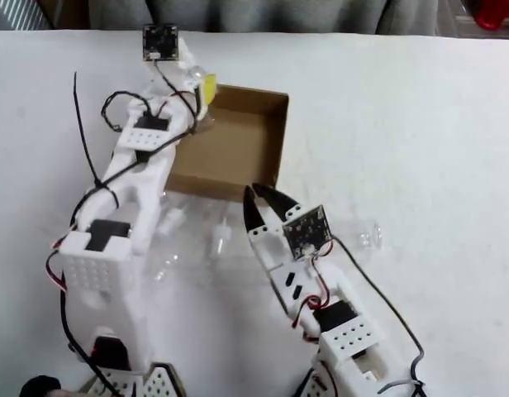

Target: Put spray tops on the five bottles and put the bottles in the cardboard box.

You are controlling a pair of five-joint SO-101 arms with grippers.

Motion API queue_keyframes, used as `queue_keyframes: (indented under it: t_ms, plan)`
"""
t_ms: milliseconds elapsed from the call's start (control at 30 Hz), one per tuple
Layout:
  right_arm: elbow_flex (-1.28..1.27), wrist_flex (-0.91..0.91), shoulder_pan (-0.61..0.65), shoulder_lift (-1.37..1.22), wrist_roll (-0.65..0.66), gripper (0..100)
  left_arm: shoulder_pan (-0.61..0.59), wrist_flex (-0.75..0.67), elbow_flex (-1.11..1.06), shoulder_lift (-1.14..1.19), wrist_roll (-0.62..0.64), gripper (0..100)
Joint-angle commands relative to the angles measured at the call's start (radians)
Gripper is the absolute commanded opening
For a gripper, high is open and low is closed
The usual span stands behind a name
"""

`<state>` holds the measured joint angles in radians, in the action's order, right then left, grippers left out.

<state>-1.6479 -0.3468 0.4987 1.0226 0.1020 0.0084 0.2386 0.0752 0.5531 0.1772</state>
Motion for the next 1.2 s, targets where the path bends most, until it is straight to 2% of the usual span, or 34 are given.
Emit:
queue_keyframes:
  t_ms: [0,100,233,433,567,800,1167]
  plan:
    - [0.046,0.004,0.01,0.004,0.009,1.5,-0.007,0.008,0.052,-0.019,0.018,23]
    - [0.046,0.004,0.01,0.004,0.009,1.5,-0.004,0.008,0.051,-0.019,0.009,23]
    - [0.046,0.004,0.01,0.004,0.009,1.5,0.005,0.008,0.048,-0.015,-0.124,23]
    - [0.046,0.004,0.01,0.004,0.009,1.5,0.012,0.008,0.049,-0.019,-0.187,19]
    - [0.046,0.004,0.01,0.004,0.011,1.5,0.012,0.006,0.049,-0.012,-0.193,19]
    - [0.046,0.004,0.01,0.004,0.011,1.5,0.01,0.048,0.049,-0.019,-0.166,27]
    - [0.046,0.004,0.01,0.004,0.011,1.5,0.002,0.115,0.051,-0.044,-0.181,33]
